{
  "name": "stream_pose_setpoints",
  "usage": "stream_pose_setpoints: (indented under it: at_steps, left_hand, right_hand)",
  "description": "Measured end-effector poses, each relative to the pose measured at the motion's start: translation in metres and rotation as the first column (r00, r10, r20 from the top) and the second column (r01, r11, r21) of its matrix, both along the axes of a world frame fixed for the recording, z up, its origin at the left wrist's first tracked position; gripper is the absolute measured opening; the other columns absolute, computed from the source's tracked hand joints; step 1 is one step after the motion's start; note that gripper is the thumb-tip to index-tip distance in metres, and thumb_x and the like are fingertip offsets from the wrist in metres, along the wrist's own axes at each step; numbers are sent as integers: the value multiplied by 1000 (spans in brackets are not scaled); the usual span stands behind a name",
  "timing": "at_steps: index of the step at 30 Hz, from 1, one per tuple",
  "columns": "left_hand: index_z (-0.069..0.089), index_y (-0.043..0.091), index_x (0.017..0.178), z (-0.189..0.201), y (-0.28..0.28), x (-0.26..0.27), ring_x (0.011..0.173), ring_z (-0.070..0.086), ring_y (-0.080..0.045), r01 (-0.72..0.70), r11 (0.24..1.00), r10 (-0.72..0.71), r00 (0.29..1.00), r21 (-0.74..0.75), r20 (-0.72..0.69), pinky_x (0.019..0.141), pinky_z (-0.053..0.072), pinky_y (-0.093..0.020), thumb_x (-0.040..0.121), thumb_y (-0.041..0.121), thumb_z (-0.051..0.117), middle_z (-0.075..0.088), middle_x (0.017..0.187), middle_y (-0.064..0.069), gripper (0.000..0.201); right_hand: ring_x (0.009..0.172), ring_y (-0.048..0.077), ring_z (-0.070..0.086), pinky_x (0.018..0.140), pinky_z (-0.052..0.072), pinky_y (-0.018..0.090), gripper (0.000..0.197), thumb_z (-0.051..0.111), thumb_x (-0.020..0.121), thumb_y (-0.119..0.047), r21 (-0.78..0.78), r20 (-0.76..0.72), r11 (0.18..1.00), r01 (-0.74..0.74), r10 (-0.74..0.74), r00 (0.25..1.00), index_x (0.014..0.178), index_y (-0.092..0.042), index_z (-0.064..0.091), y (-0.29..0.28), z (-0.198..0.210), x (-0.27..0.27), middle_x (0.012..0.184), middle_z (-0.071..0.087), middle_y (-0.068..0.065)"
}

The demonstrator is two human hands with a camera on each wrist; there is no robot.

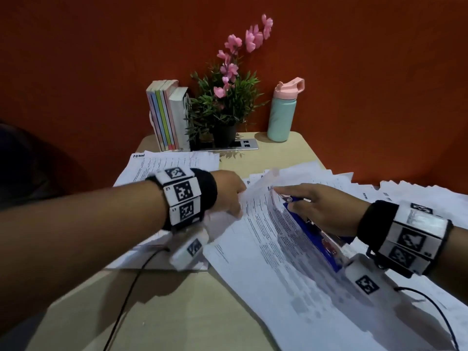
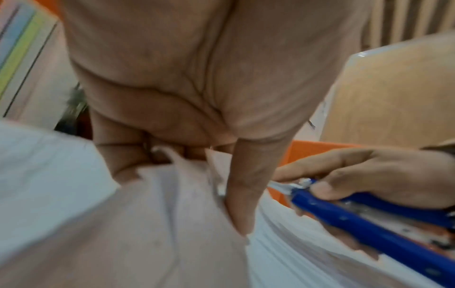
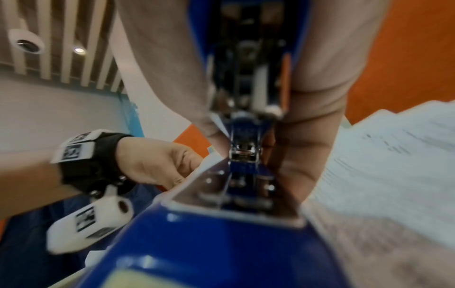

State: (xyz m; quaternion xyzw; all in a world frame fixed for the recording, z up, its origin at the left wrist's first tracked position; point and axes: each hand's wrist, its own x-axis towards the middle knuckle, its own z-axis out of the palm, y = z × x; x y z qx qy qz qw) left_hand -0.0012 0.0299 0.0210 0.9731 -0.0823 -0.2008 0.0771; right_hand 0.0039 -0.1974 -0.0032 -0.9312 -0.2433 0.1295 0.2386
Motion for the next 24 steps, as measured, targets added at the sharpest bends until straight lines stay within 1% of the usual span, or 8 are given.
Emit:
stream_pose_setpoints:
  at_steps: [2, 5, 8, 12, 16, 19, 22, 24]
  left_hand:
    - [65, 11, 117, 16, -2, 13, 97, 60, -23, 39, 996, -46, 996, 82, 79, 78, 46, -29, 91, 26, 68, 65, 101, -2, 30]
    - [56, 9, 134, 28, -6, 35, 113, 57, -24, 92, 986, -116, 978, 140, 176, 82, 41, -27, 95, 27, 63, 62, 128, -6, 44]
    - [59, 9, 125, 23, -17, 50, 104, 57, -23, 153, 977, -183, 961, 151, 208, 76, 38, -26, 95, 27, 62, 63, 125, -8, 35]
    - [57, 10, 129, 11, -36, 59, 116, 56, -24, 193, 977, -207, 954, 85, 217, 78, 36, -26, 96, 28, 62, 61, 128, -7, 38]
    - [53, 19, 131, 1, -44, 61, 111, 56, -20, 151, 985, -118, 943, -84, 310, 76, 38, -26, 94, 31, 63, 59, 128, -3, 40]
    - [52, 24, 130, 5, -27, 55, 111, 56, -19, 113, 966, -17, 925, -231, 381, 88, 46, -30, 87, 45, 69, 56, 128, 0, 51]
    - [60, 26, 126, 8, 1, 39, 114, 55, -18, 232, 971, -214, 950, -54, 227, 97, 46, -35, 87, 54, 65, 56, 127, 1, 48]
    - [52, 35, 138, 1, 16, 23, 123, 52, -19, 318, 944, -323, 946, 90, 36, 104, 44, -39, 84, 64, 62, 49, 139, 3, 62]
  right_hand:
    - [104, 13, 56, 93, 47, 30, 42, 43, 103, -31, 2, 57, 999, -45, 45, 997, 140, -51, 41, 0, 10, -3, 131, 56, -10]
    - [96, 8, 53, 84, 43, 23, 44, 41, 103, -31, -86, 101, 986, -140, 148, 984, 144, -49, 36, -1, 20, -10, 113, 53, -11]
    - [105, 7, 52, 90, 42, 22, 45, 42, 103, -31, -179, 115, 961, -213, 236, 965, 145, -47, 36, -1, 17, -17, 116, 52, -13]
    - [102, 2, 49, 87, 39, 20, 47, 42, 104, -30, -272, 59, 933, -234, 258, 964, 146, -47, 34, -2, 6, -22, 116, 49, -18]
    - [101, 3, 50, 87, 41, 23, 49, 40, 104, -30, -295, 19, 924, -244, 261, 965, 148, -49, 30, -4, 1, -23, 117, 49, -17]
    - [100, 2, 50, 86, 41, 23, 50, 38, 105, -28, -316, -11, 914, -256, 266, 964, 148, -50, 28, -6, 0, -24, 115, 47, -18]
    - [100, 4, 50, 87, 43, 26, 50, 37, 105, -28, -331, -43, 898, -289, 291, 956, 148, -50, 26, -5, 2, -27, 116, 45, -18]
    - [101, 6, 51, 89, 43, 29, 50, 37, 104, -28, -360, -22, 877, -320, 335, 942, 149, -49, 26, 1, 4, -25, 117, 45, -16]
